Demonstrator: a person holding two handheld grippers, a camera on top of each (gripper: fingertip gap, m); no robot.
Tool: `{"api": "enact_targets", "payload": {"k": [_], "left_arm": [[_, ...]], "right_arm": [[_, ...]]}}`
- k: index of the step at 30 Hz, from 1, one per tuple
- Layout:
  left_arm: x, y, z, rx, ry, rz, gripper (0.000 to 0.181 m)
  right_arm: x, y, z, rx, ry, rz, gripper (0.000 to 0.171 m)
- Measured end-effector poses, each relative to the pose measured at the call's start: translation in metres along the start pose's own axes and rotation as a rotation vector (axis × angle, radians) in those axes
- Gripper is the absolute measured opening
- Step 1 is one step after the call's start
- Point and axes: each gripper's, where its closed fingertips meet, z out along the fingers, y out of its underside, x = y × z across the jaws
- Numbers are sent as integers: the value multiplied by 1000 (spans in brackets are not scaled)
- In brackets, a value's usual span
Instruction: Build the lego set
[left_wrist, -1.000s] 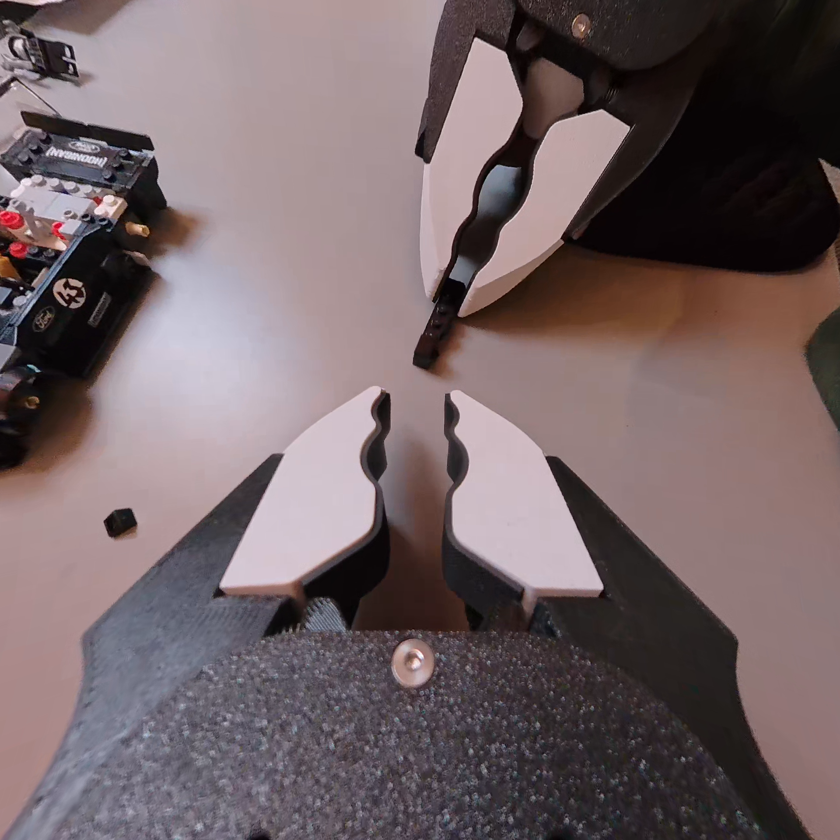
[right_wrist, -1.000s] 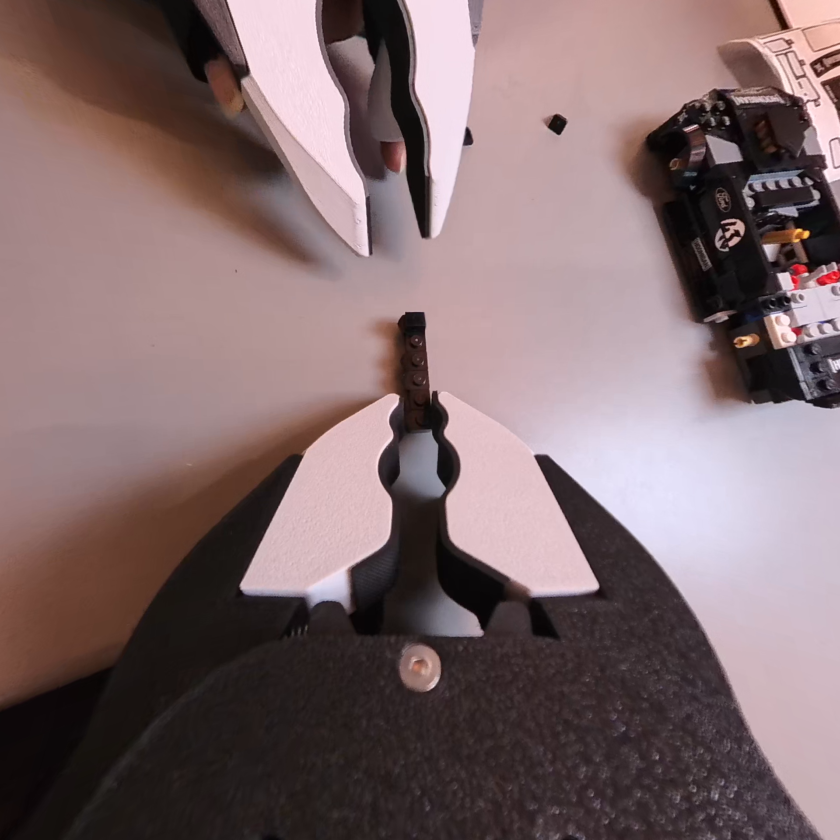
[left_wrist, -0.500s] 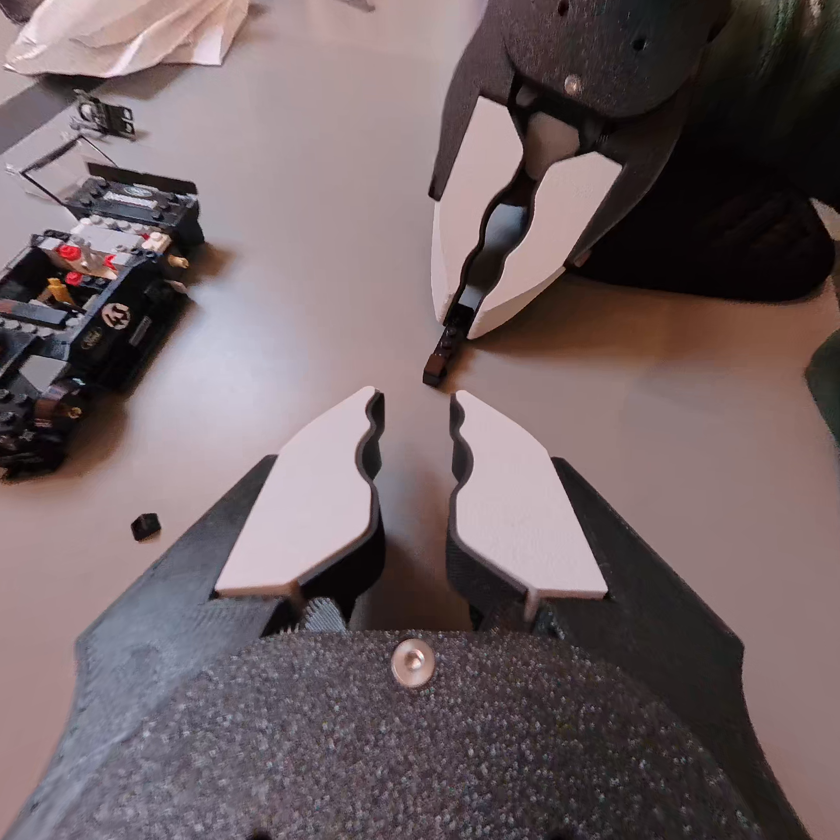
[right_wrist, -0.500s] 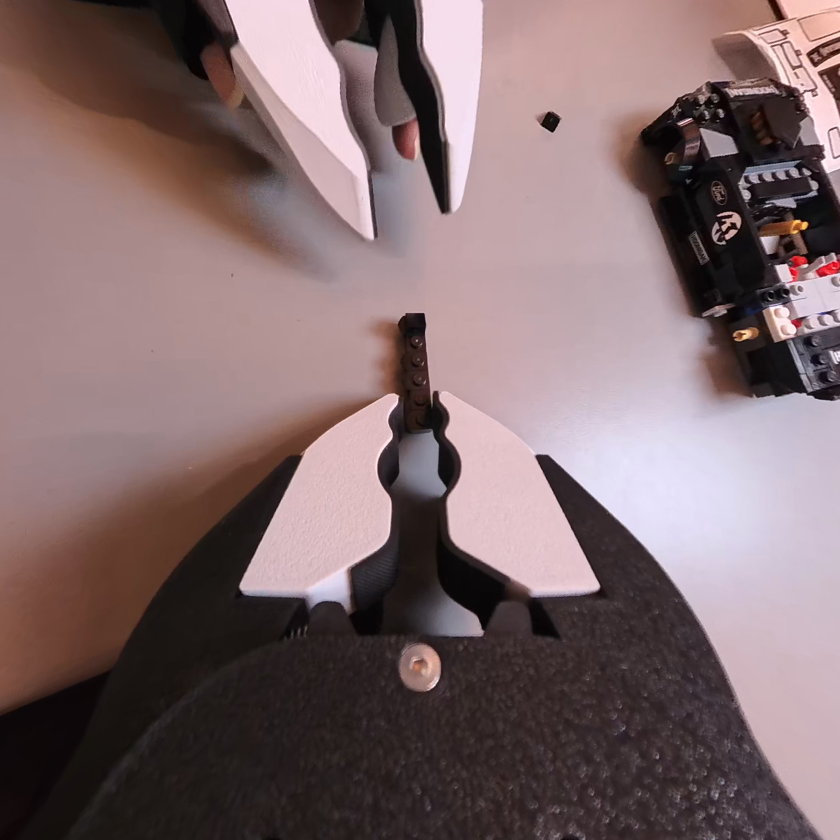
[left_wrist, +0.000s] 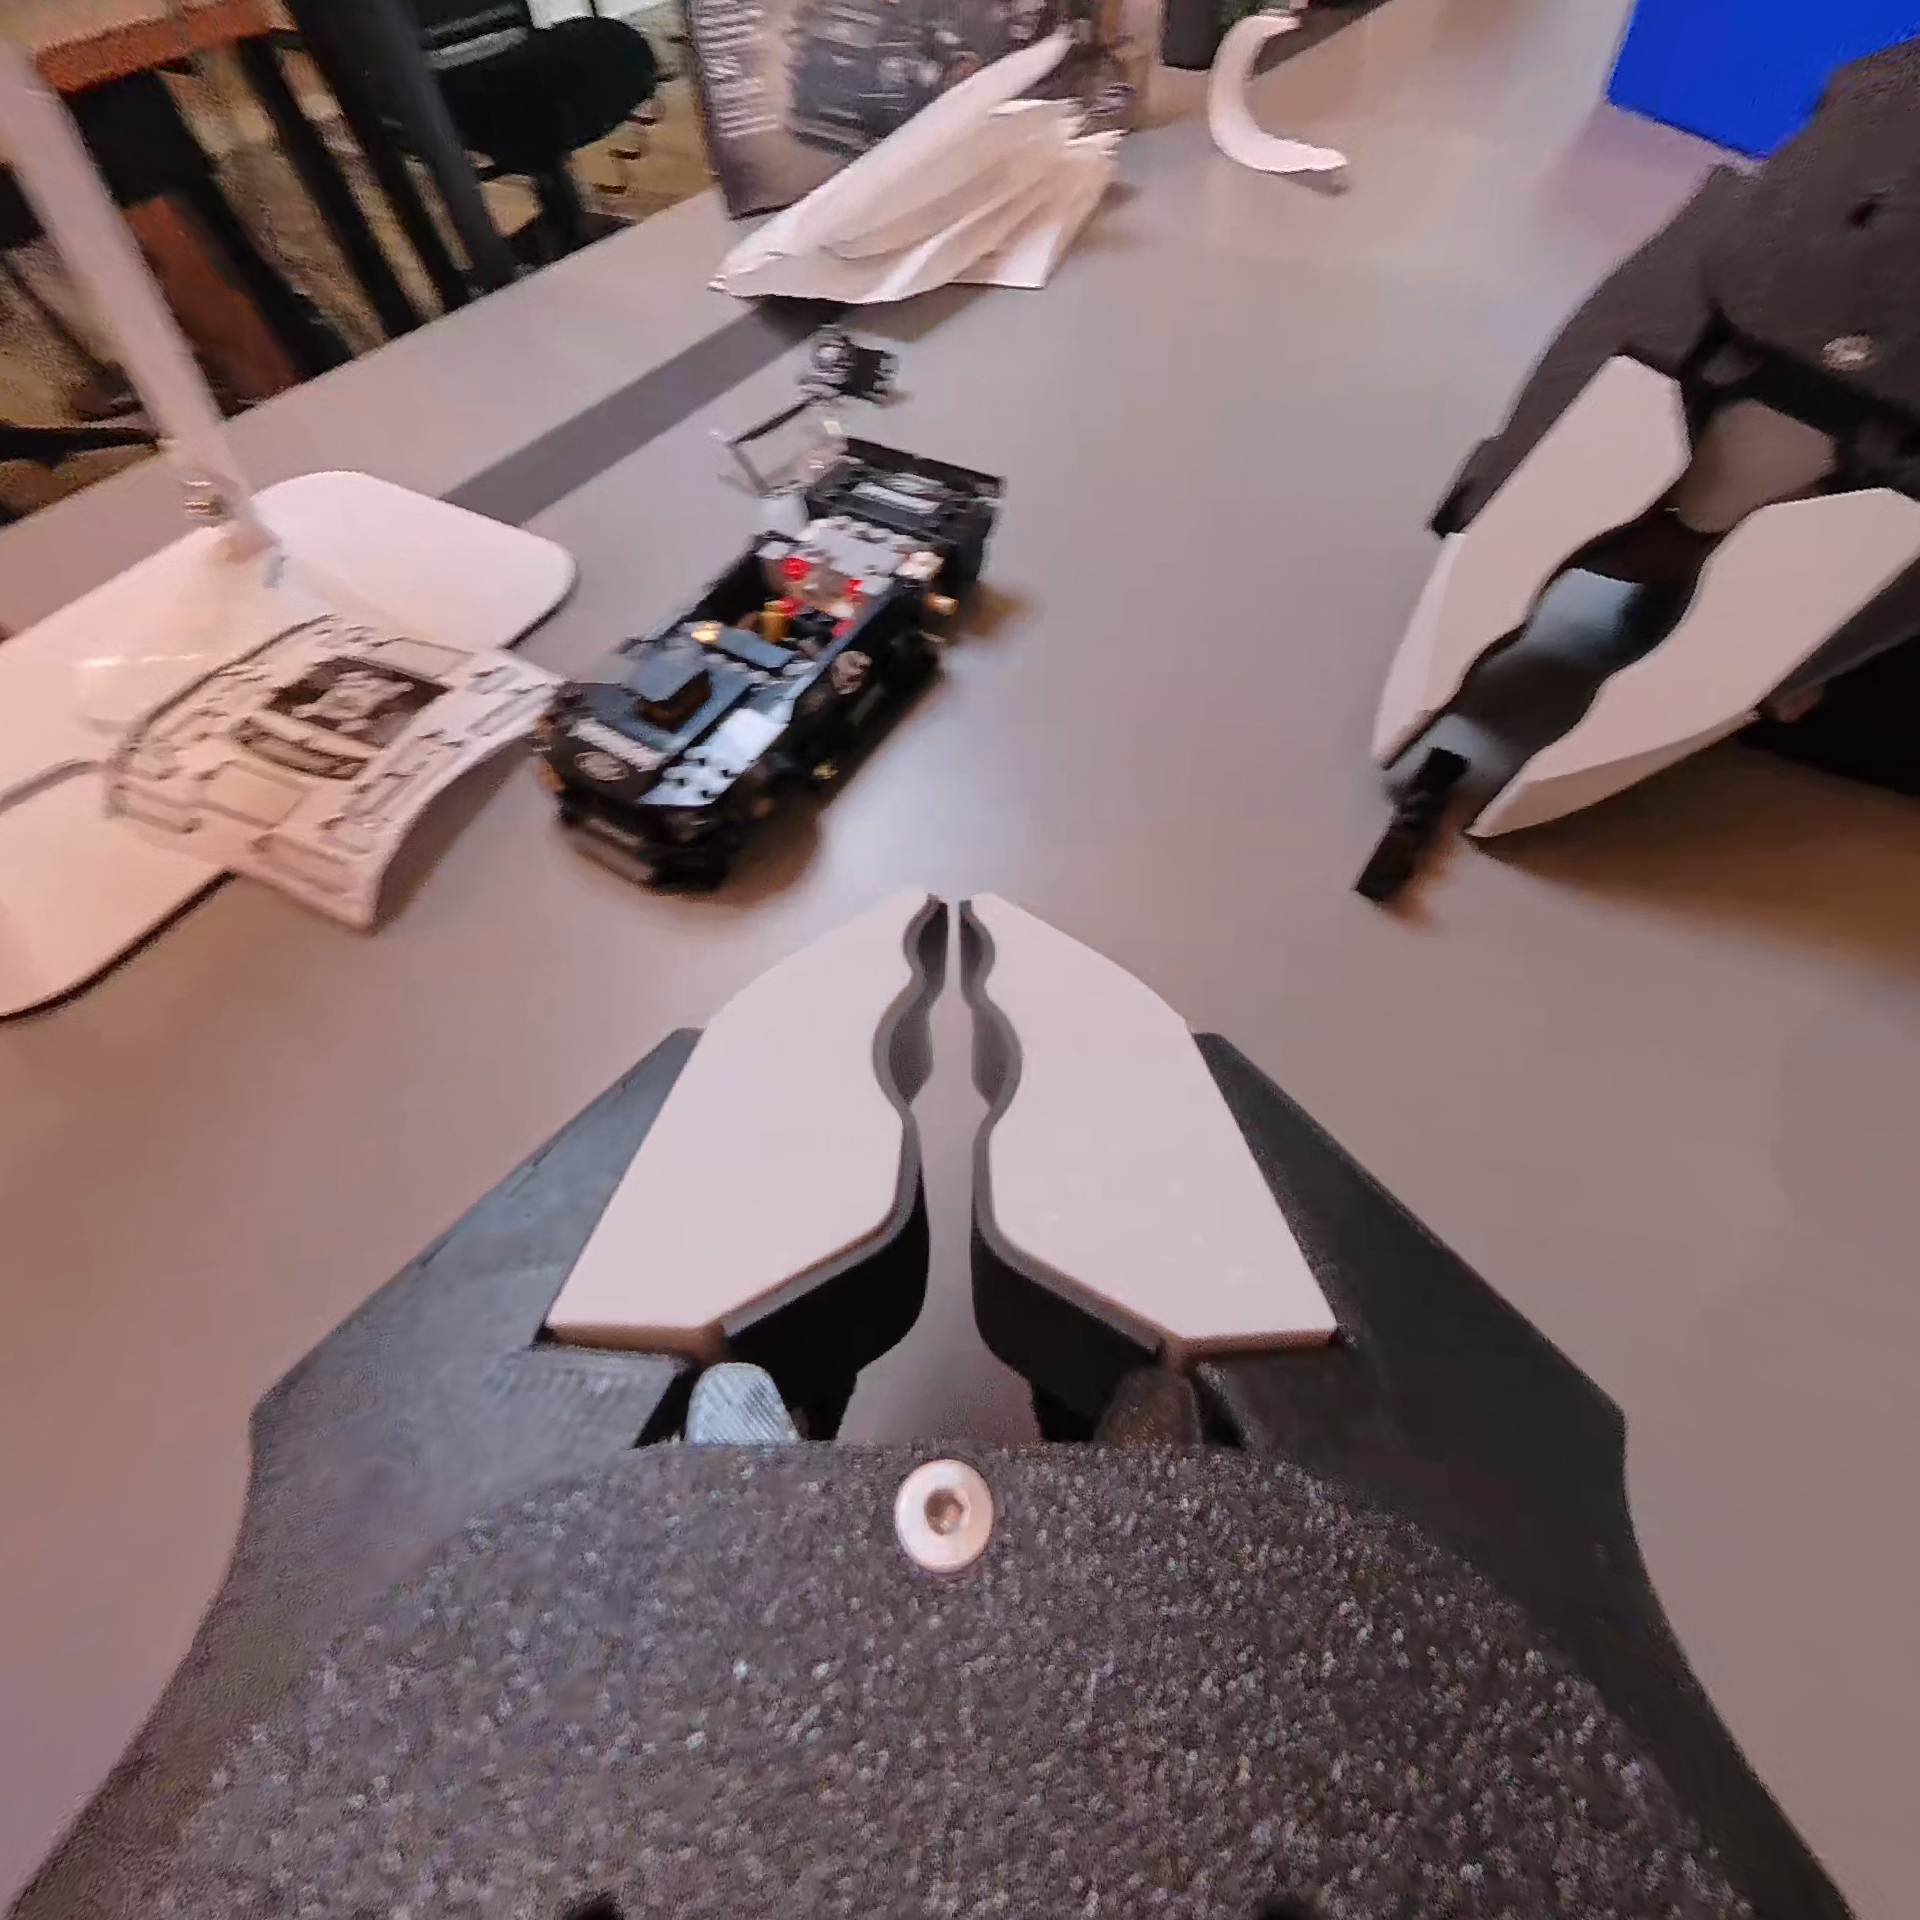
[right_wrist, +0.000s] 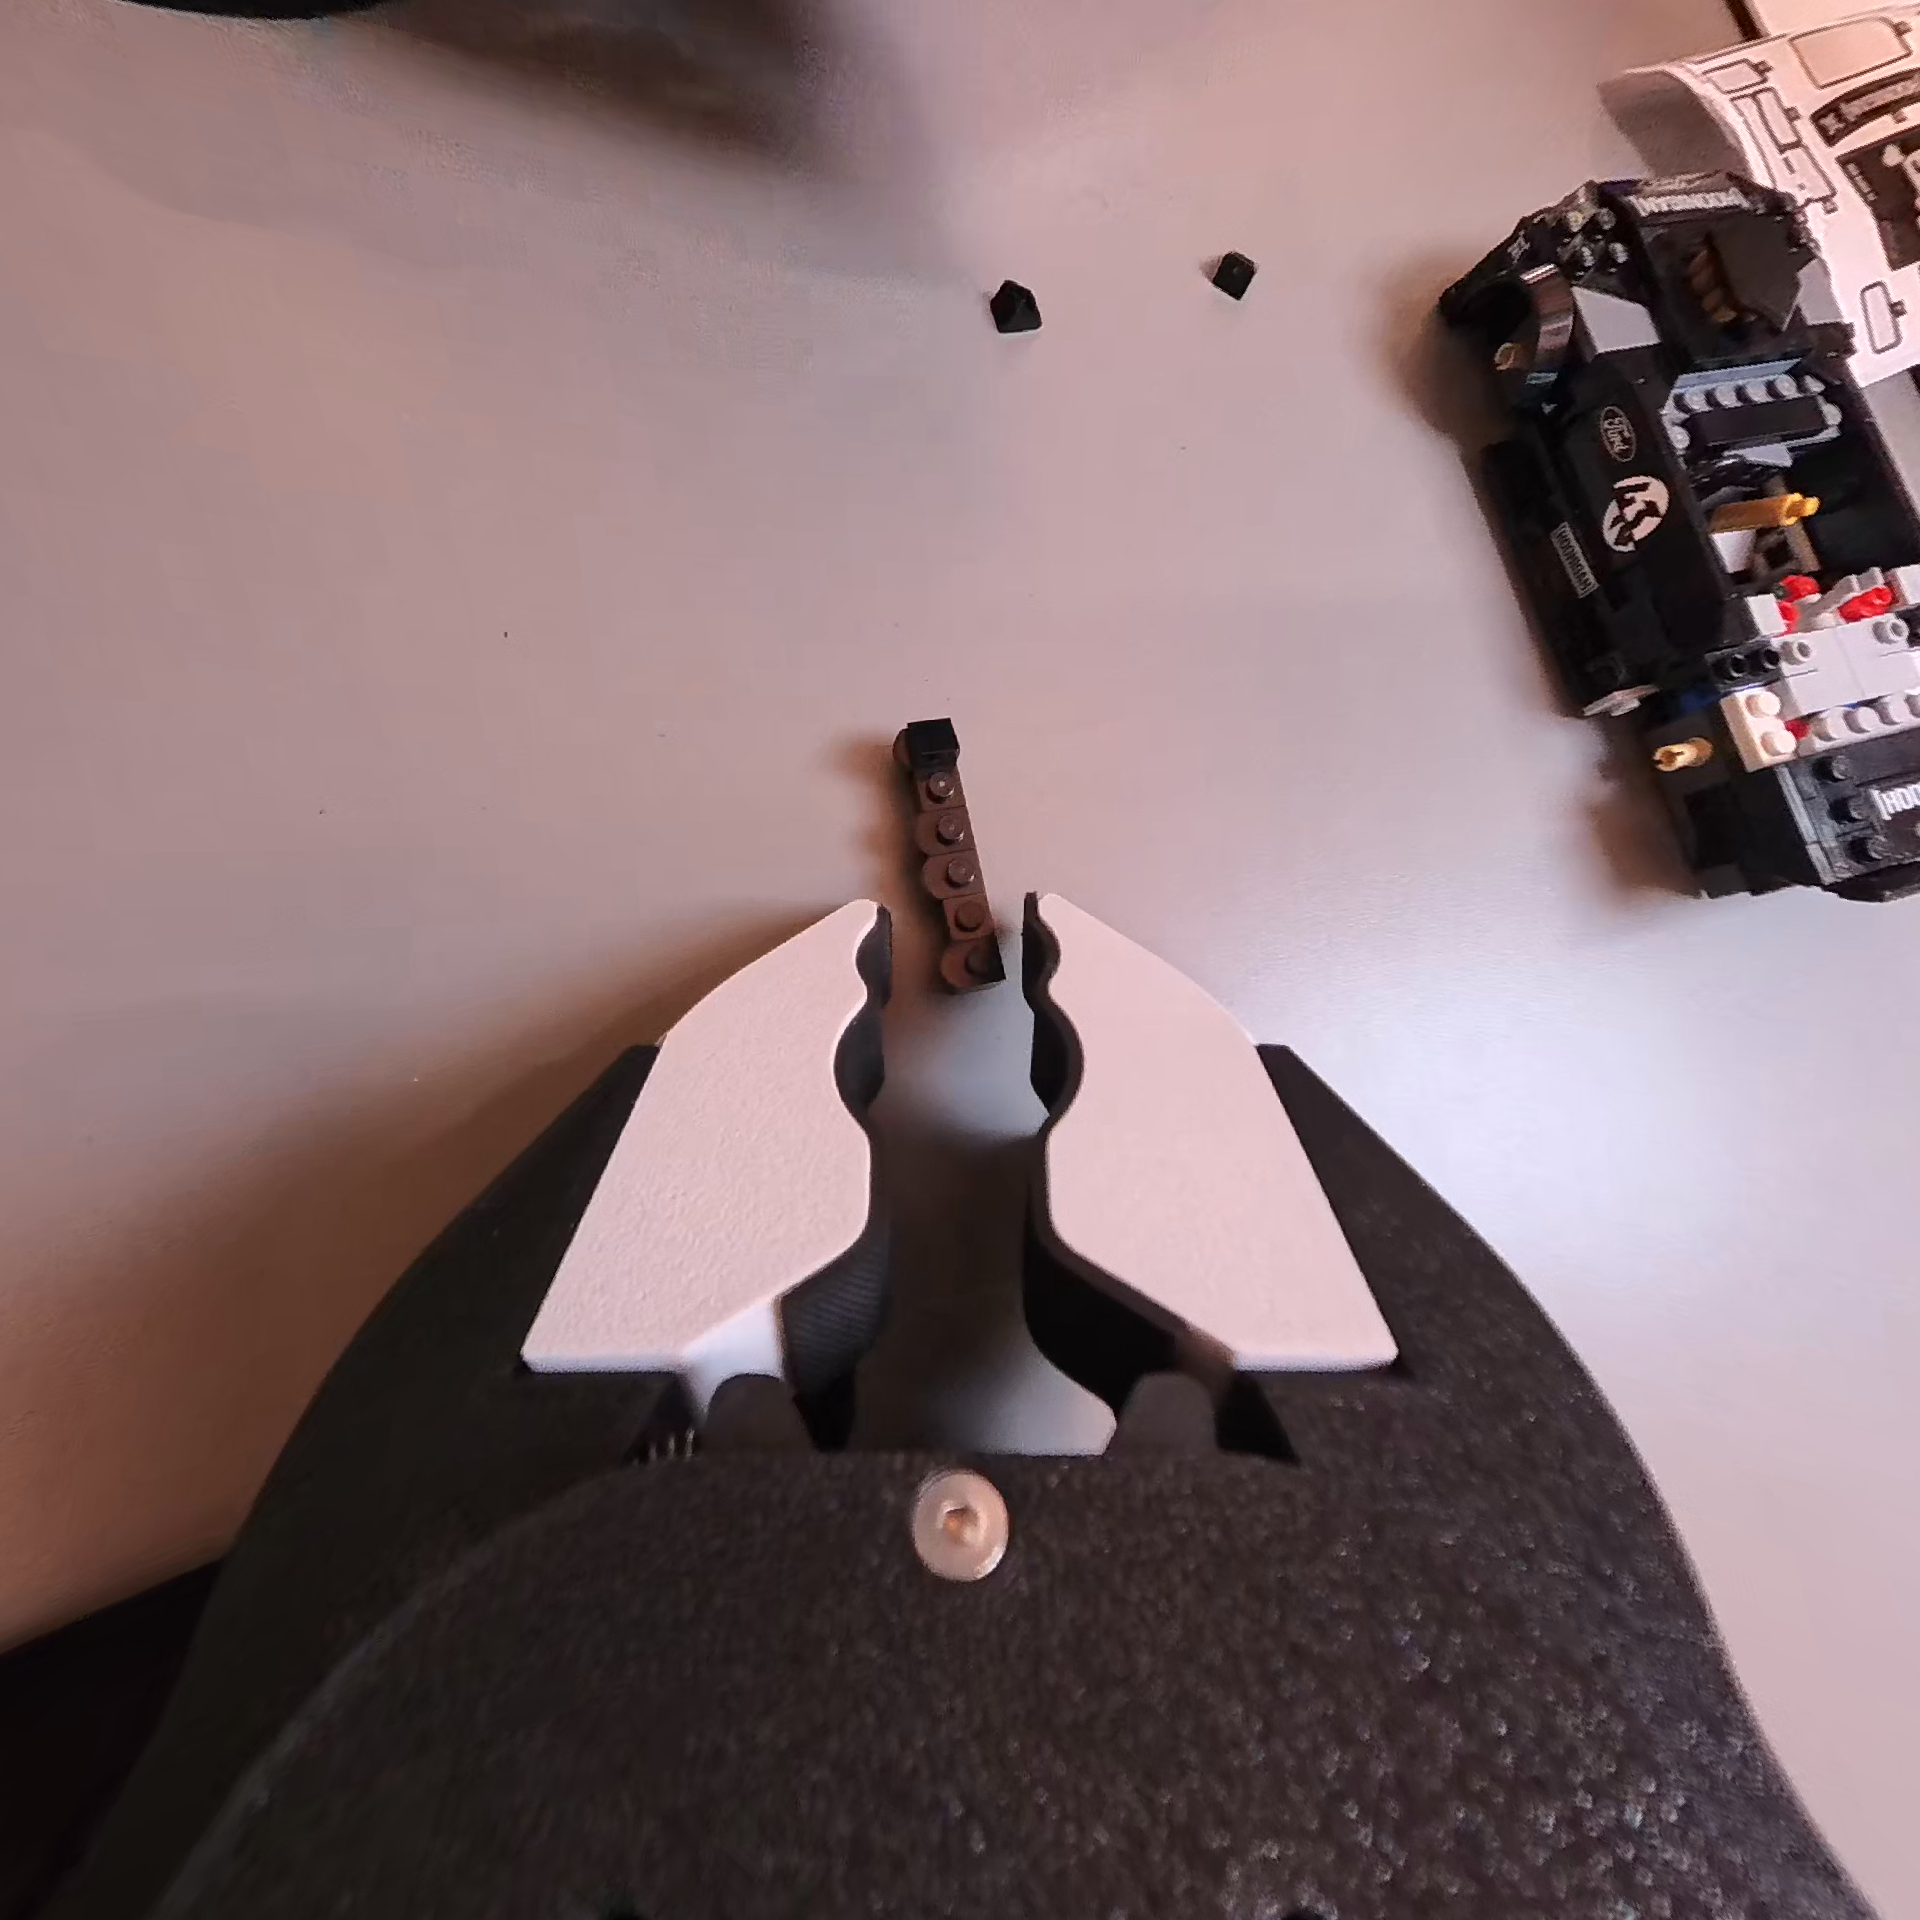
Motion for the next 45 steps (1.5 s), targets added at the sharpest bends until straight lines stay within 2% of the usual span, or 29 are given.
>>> {"api": "enact_targets", "payload": {"k": [2, 3, 7, 9, 12, 15, 19, 22, 27, 36, 45], "left_arm": [[-20, -2, -11, -6, -100, 5, 1], [-30, -5, -19, -4, -153, 4, 1], [-70, -23, -70, -37, -345, 6, 0], [-83, -24, -90, -141, -388, 26, 0], [-102, -10, -106, -405, -431, 99, 1], [-110, 18, -104, -667, -307, 139, 6], [-108, 66, -101, -1030, -54, 166, 31], [-111, 80, -84, -1083, 65, 211, 21], [-121, 102, -87, -1207, 147, 205, 27], [-129, 112, -90, -1316, 127, 231, 19], [-127, 116, -84, -1357, 148, 244, 15]], "right_arm": [[0, 0, 0, 0, -4, 5, 21], [0, 0, -1, 5, -7, 3, 11], [-1, -2, -2, 20, -18, 2, 9], [-1, -3, -3, 33, -17, 1, 11], [0, -5, -5, 54, -9, 6, 28], [-1, -8, -9, 89, -9, 4, 31], [-1, -9, -12, 111, 1, -1, 31], [0, -9, -12, 111, 5, -3, 31], [2, -10, -14, 125, -4, 28, 30], [2, -9, -13, 122, -23, 52, 29], [1, -8, -13, 119, -21, 50, 29]]}}
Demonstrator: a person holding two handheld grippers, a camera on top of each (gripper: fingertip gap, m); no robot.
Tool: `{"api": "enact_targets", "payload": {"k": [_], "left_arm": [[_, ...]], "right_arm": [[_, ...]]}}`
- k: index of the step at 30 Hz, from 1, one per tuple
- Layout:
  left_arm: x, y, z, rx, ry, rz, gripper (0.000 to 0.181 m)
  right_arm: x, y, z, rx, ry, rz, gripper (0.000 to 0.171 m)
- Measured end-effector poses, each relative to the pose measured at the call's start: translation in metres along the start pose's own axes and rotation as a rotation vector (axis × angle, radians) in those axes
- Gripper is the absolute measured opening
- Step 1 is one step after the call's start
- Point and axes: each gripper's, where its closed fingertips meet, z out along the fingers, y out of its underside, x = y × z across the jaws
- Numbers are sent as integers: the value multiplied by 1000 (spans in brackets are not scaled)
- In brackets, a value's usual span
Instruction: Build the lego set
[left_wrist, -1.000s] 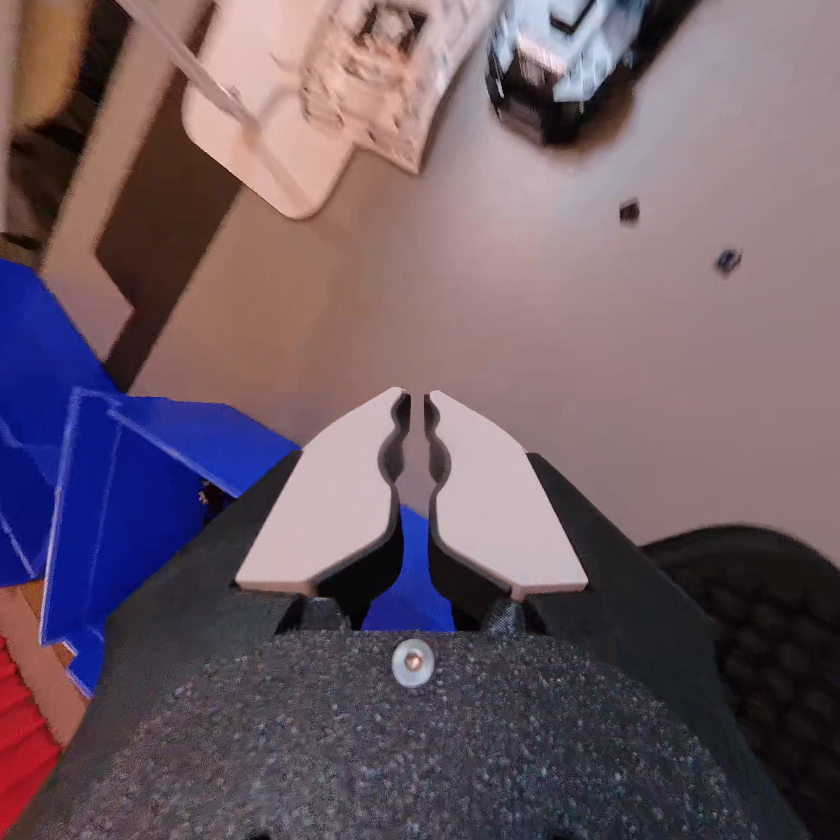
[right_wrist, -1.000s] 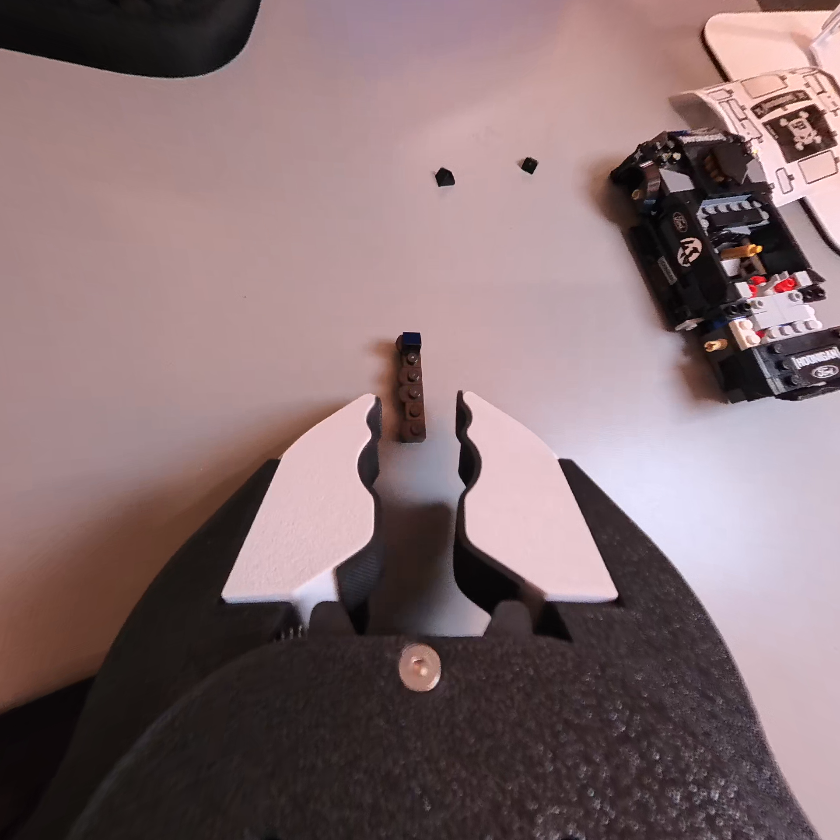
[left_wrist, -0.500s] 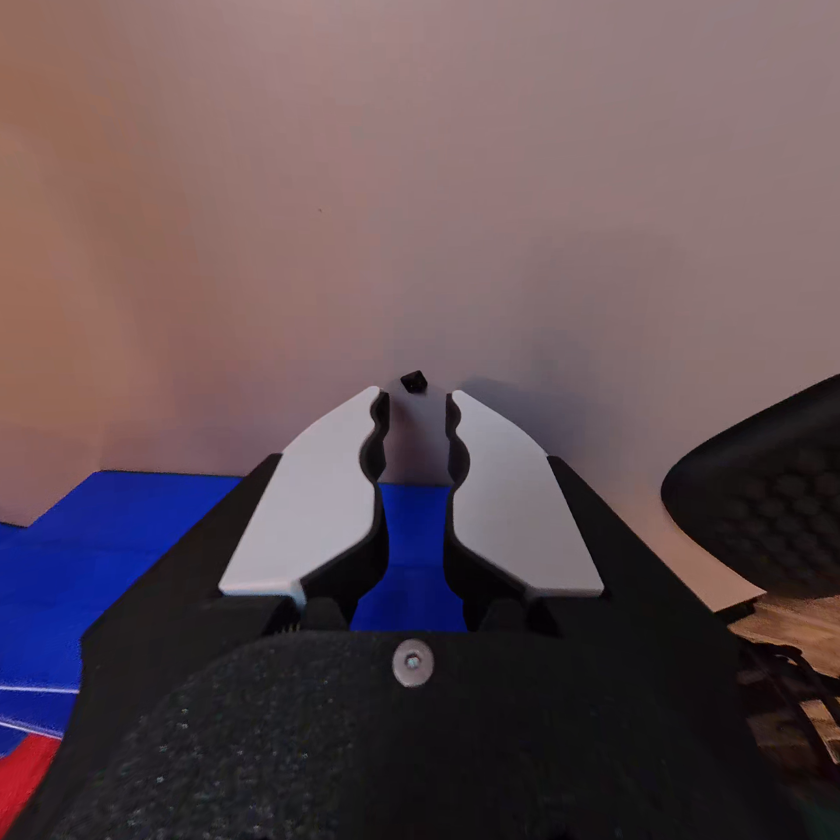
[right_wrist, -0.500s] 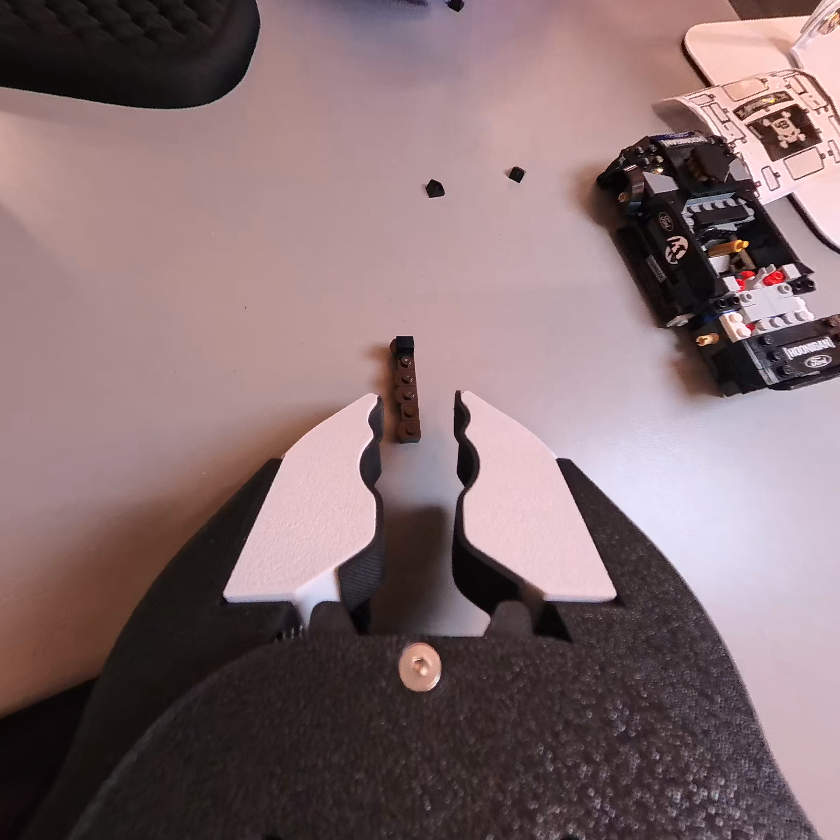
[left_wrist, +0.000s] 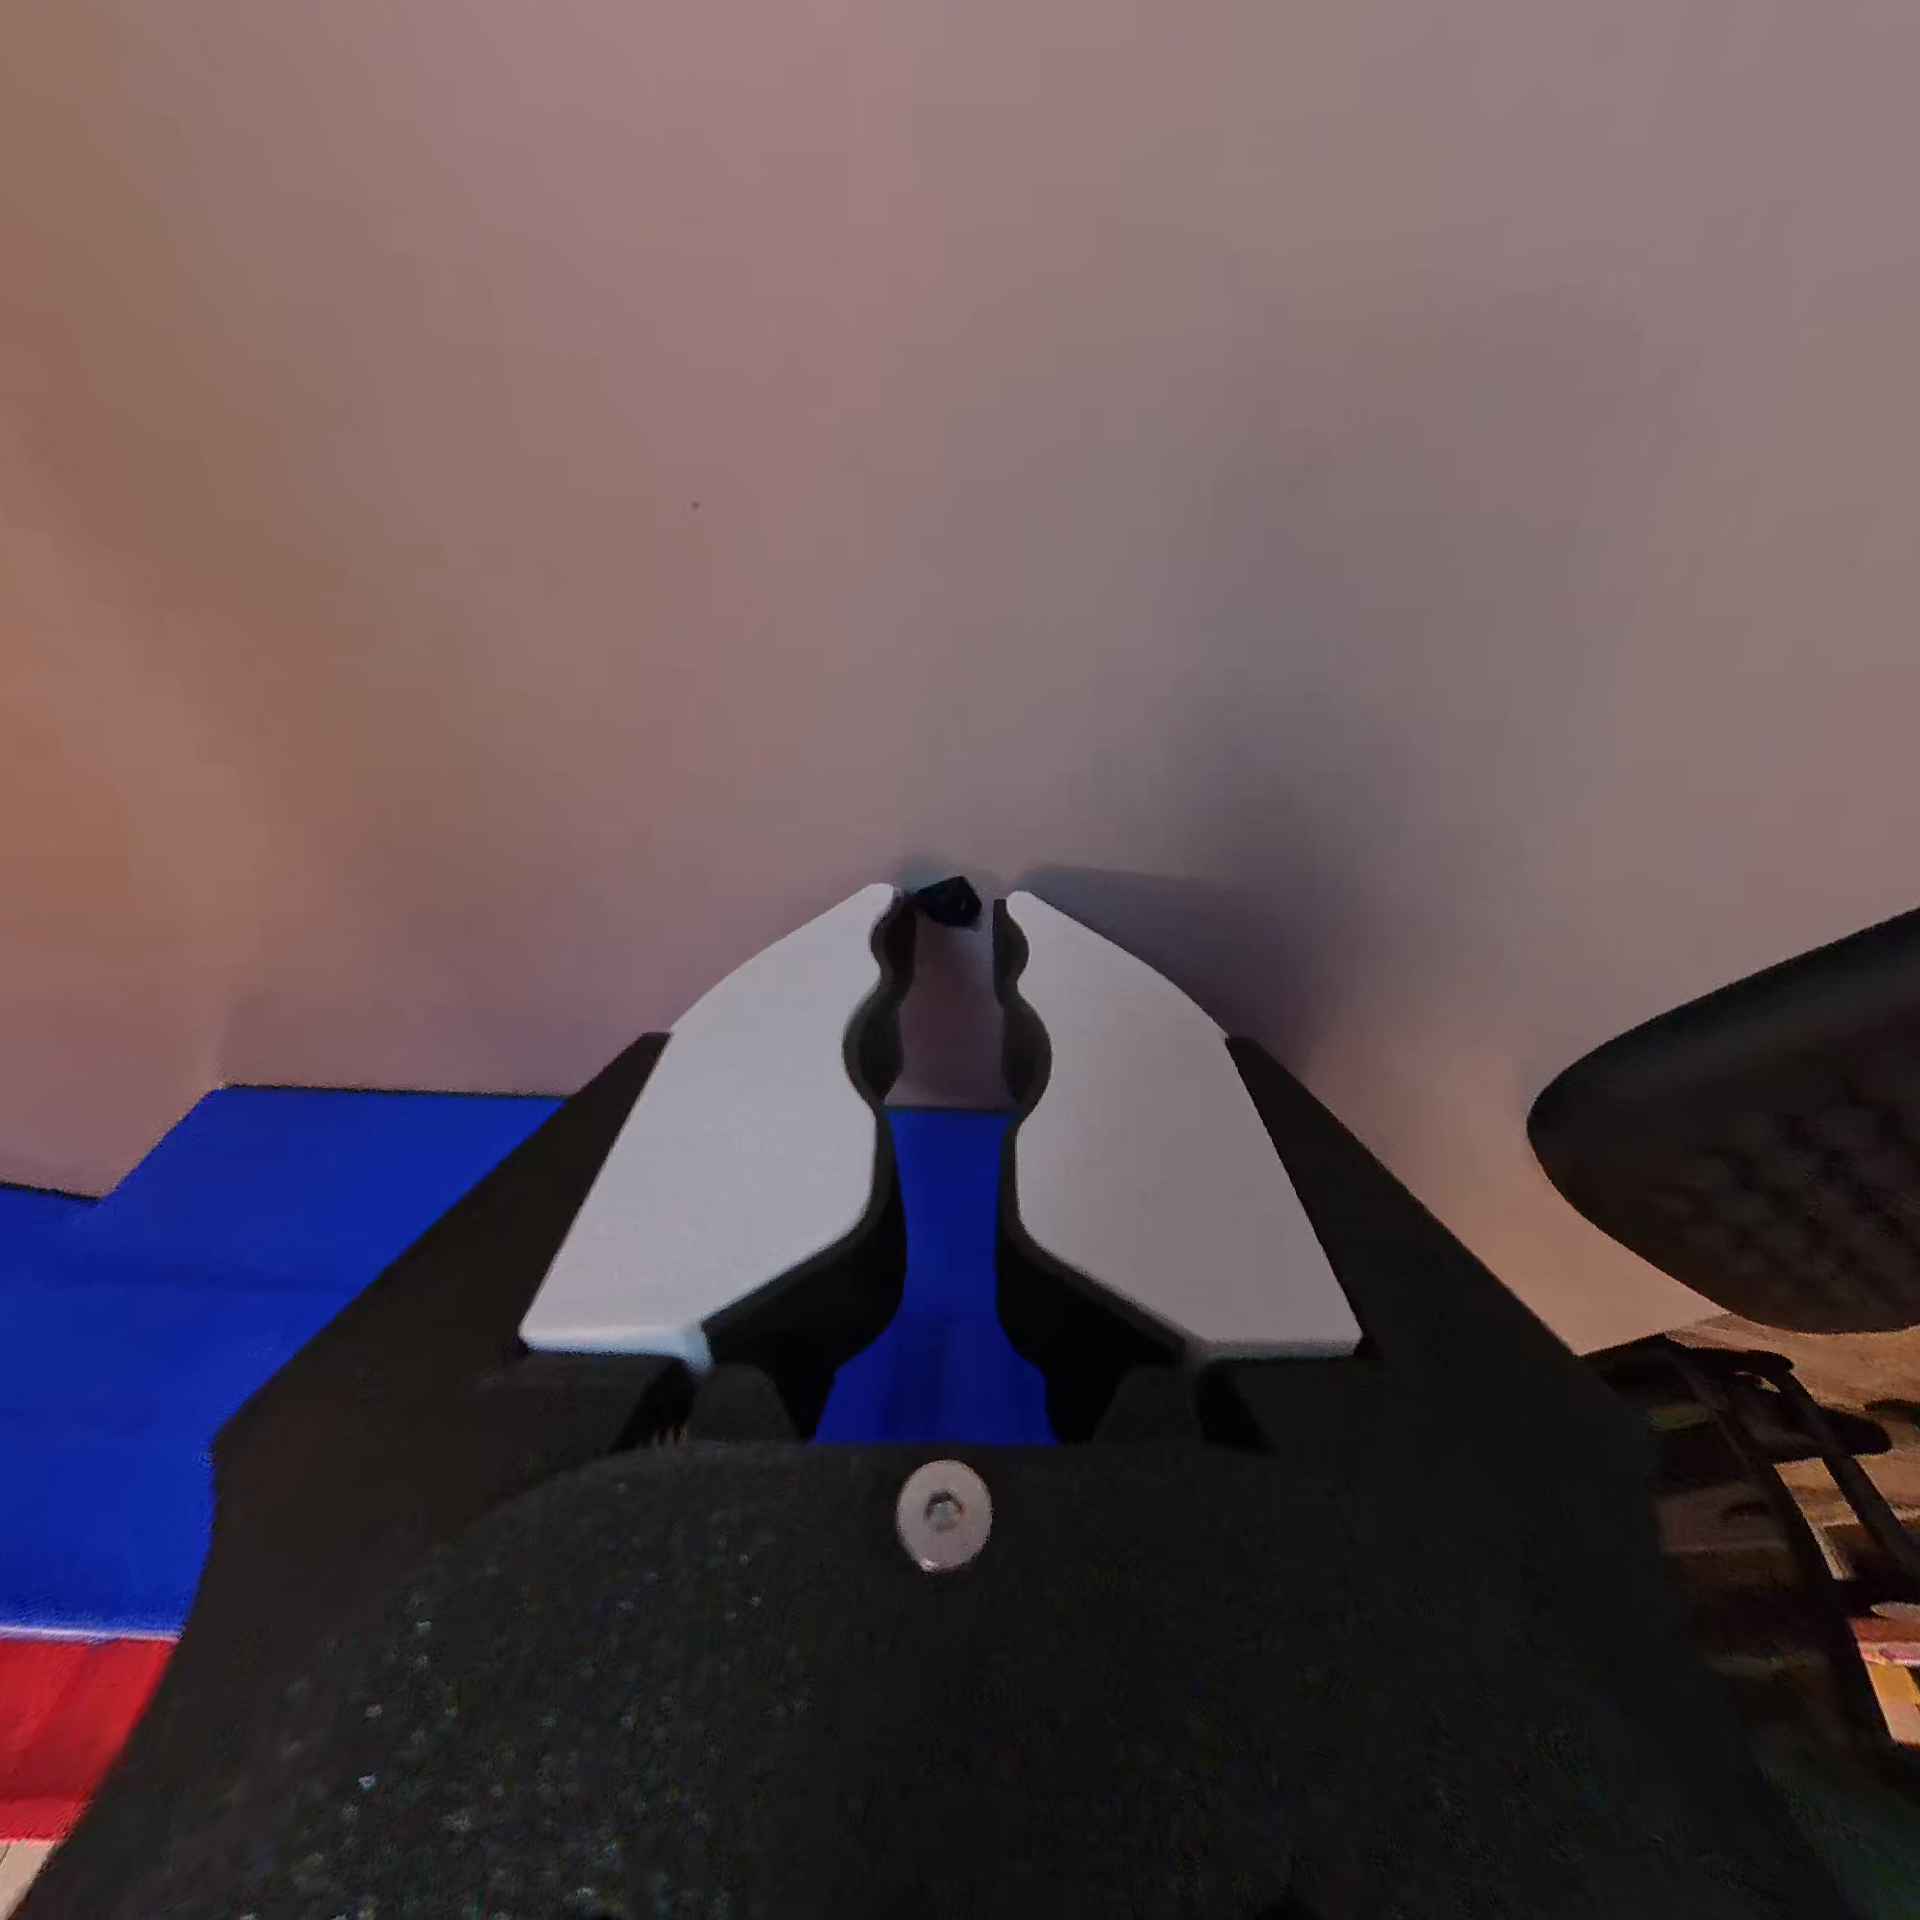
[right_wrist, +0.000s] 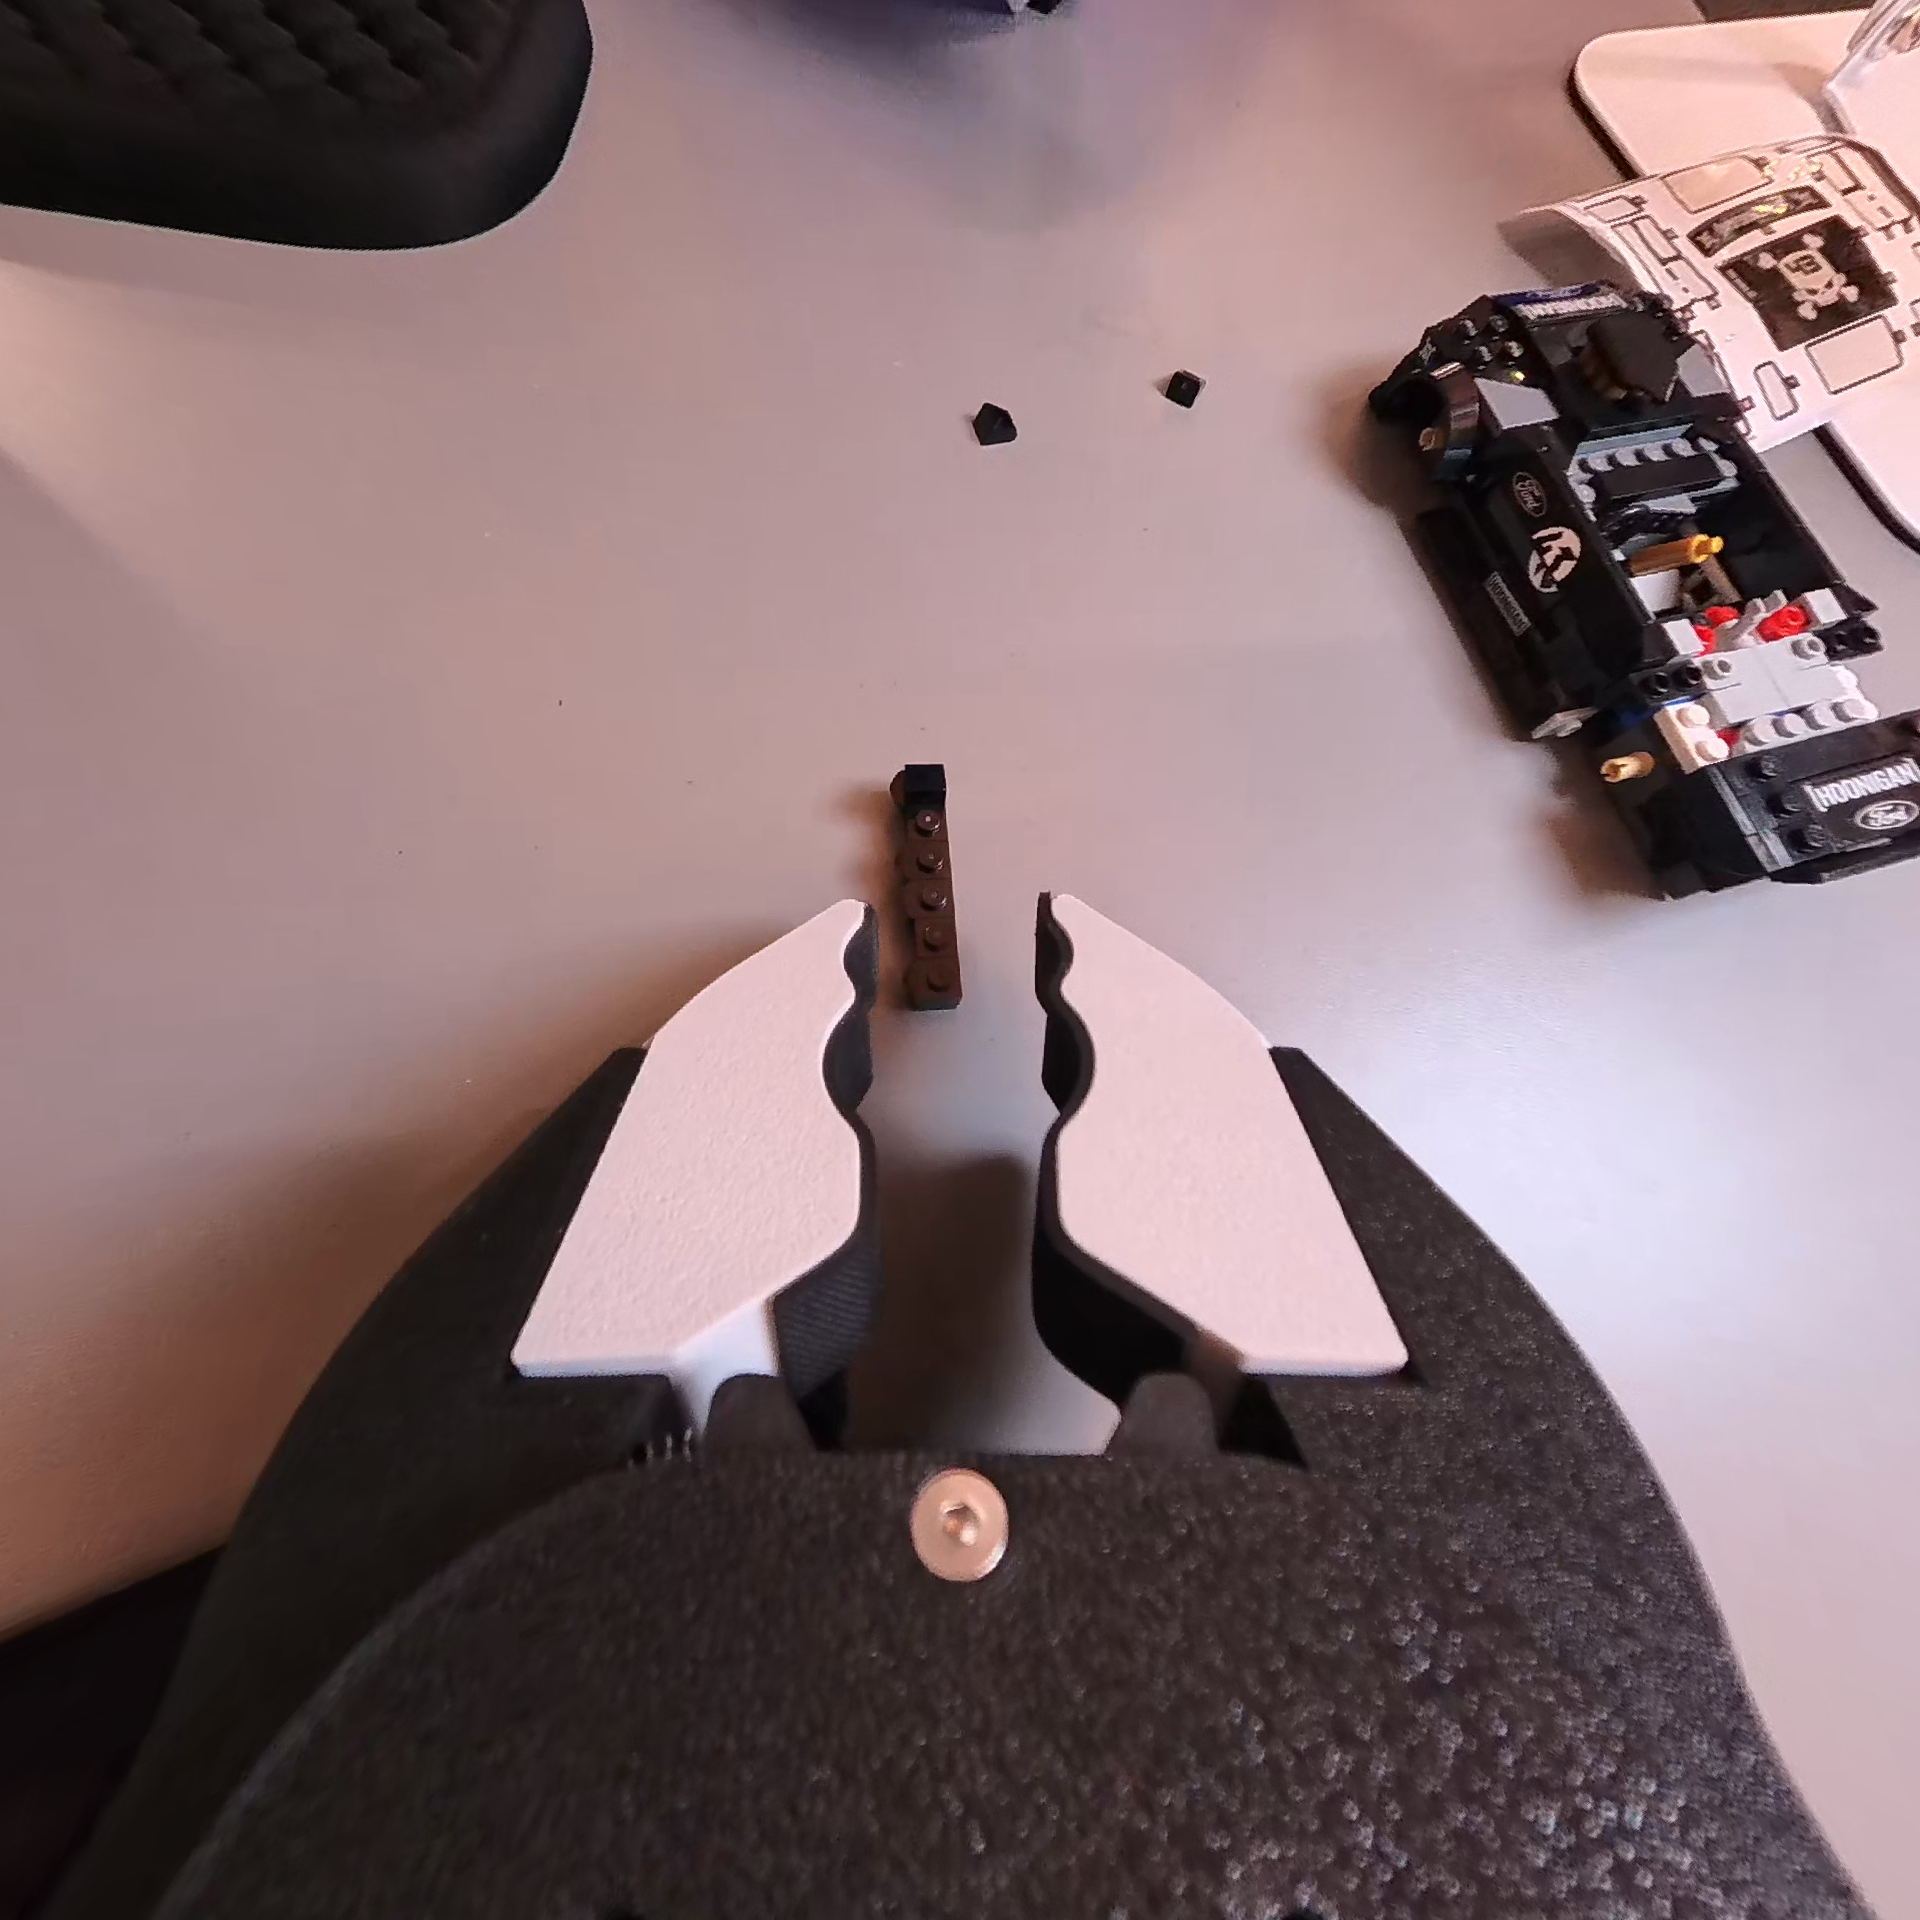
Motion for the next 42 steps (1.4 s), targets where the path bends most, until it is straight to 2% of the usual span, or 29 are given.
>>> {"api": "enact_targets", "payload": {"k": [7, 10, 12, 16, 18, 20, 23, 26, 31, 36, 38, 42], "left_arm": [[-1, -1, 0, 2, 11, 12, 10], [7, -14, -12, 122, 27, 12, 10], [19, -38, -42, 321, 2, 21, 9], [72, -97, -127, 858, 38, 63, 10], [109, -118, -162, 1092, 166, 76, 10], [145, -135, -188, 1294, 375, 67, 10], [182, -151, -208, 1470, 714, 62, 10], [197, -164, -213, 1519, 963, 54, 10], [214, -178, -206, 1469, 1163, 65, 10], [220, -183, -201, 1442, 1209, 72, 10], [221, -182, -201, 1444, 1216, 82, 1], [221, -181, -200, 1447, 1212, 87, 1]], "right_arm": [[0, 1, 0, -5, -1, 0, 29], [0, 1, 0, -1, 5, -2, 29], [1, -1, -1, 11, 15, 1, 29], [10, -12, -7, 88, 69, 7, 29], [16, -29, -16, 209, 115, -1, 29], [16, -51, -32, 352, 142, -21, 29], [5, -81, -60, 537, 162, -91, 25], [-11, -99, -76, 625, 141, -159, 22], [-22, -103, -81, 626, 92, -176, 20], [-27, -98, -75, 598, 53, -185, 14], [-27, -97, -75, 597, 54, -185, 9], [-27, -95, -72, 579, 52, -194, 3]]}}
